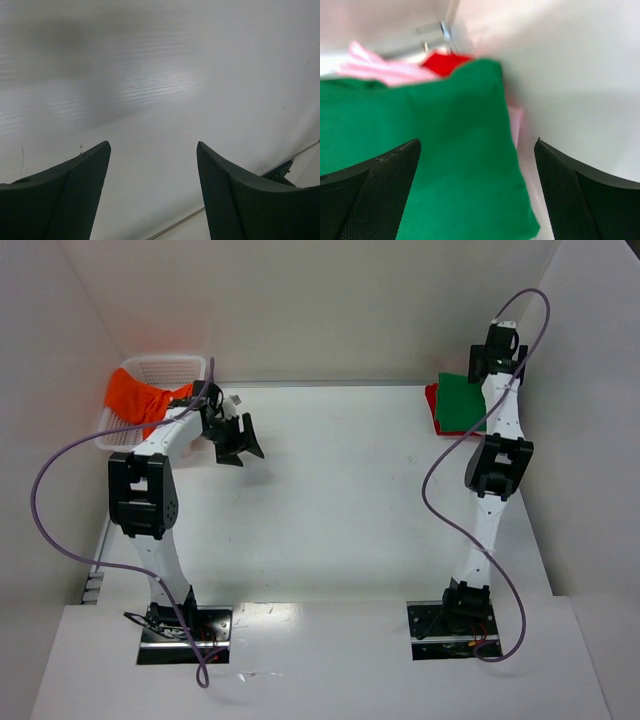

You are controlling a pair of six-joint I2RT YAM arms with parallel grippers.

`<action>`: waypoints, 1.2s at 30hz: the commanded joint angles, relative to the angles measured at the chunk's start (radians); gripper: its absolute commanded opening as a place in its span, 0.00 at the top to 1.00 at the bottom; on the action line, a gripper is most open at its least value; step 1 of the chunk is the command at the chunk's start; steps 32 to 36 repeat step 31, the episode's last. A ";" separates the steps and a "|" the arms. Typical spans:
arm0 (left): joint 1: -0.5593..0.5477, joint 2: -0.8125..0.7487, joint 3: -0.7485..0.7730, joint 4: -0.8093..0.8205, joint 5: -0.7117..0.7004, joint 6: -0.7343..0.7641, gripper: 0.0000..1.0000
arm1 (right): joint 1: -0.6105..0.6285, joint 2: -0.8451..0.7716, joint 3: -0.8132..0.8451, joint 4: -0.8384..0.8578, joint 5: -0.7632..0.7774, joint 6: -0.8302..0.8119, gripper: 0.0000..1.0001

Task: Fold and stack the t-shirts
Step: Put the neatly folded tshirt into the corner of the board with the right arm

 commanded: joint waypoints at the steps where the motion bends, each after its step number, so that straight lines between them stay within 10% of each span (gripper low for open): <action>1: -0.011 0.010 0.028 -0.001 0.003 -0.018 0.22 | 0.004 -0.096 0.105 0.002 -0.056 0.055 0.00; 10: -0.011 -0.086 0.060 0.055 -0.034 0.015 0.22 | 0.027 -0.384 -0.062 -0.012 -0.165 0.251 0.00; 15: -0.011 -0.194 0.100 0.106 -0.097 0.092 0.20 | 0.036 -0.743 -0.670 0.255 -0.172 0.364 0.00; 21: -0.011 -0.378 0.024 0.272 -0.117 0.183 0.12 | 0.036 -1.082 -1.025 0.271 -0.229 0.477 0.00; 36: -0.011 -0.505 -0.091 0.298 -0.123 0.211 0.01 | 0.036 -1.396 -1.290 0.238 -0.264 0.464 0.00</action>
